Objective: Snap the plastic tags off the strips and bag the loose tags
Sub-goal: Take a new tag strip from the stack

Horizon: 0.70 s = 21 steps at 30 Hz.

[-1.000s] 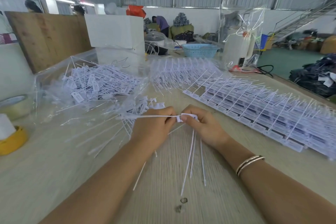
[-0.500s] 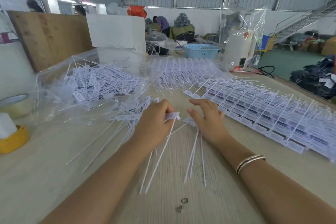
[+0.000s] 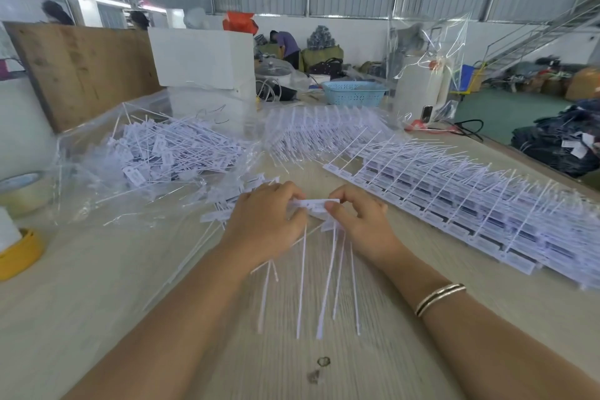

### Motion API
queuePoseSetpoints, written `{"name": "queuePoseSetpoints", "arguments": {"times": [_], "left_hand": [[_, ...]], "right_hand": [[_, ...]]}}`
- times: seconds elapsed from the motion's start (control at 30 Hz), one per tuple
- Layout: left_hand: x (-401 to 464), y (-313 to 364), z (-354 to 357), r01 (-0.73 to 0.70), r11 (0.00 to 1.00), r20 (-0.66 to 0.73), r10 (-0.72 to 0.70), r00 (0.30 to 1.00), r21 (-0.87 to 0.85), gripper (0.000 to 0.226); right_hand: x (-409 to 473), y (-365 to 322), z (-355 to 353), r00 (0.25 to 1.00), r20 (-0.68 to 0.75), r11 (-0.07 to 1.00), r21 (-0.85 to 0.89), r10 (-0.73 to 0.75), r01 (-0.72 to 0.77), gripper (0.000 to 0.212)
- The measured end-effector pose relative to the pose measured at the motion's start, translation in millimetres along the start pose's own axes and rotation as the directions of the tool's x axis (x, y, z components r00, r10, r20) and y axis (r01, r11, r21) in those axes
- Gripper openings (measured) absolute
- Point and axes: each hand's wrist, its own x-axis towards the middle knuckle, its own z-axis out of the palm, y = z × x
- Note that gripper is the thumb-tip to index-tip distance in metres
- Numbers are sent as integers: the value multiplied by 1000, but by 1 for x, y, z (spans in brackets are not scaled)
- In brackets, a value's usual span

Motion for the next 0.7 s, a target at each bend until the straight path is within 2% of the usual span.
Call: {"name": "queuePoseSetpoints", "arguments": {"times": [0.07, 0.17, 0.3, 0.4, 0.53, 0.7], "left_hand": [[1, -4, 0, 13, 1000, -3, -13, 1000, 13, 19], [0, -4, 4, -28, 998, -19, 30, 999, 56, 32], [0, -5, 5, -74, 997, -95, 76, 993, 22, 29], [-1, -5, 6, -37, 990, -86, 25, 996, -134, 34], [1, -5, 7, 105, 914, 49, -93, 994, -393, 41], [5, -5, 5, 238, 783, 125, -203, 971, -575, 44]], "right_hand": [[0, 1, 1, 999, 23, 1000, 0, 24, -24, 24], [-2, -1, 6, 993, 109, 997, 46, 52, -57, 24], [-1, -4, 3, 979, 203, 991, 118, 34, -59, 25], [-1, -6, 1, 970, 242, 977, 207, -7, -44, 22], [-2, -7, 2, 976, 206, 959, 282, -67, 7, 13], [-3, -11, 7, 979, 35, 972, 132, -202, 196, 25]]}}
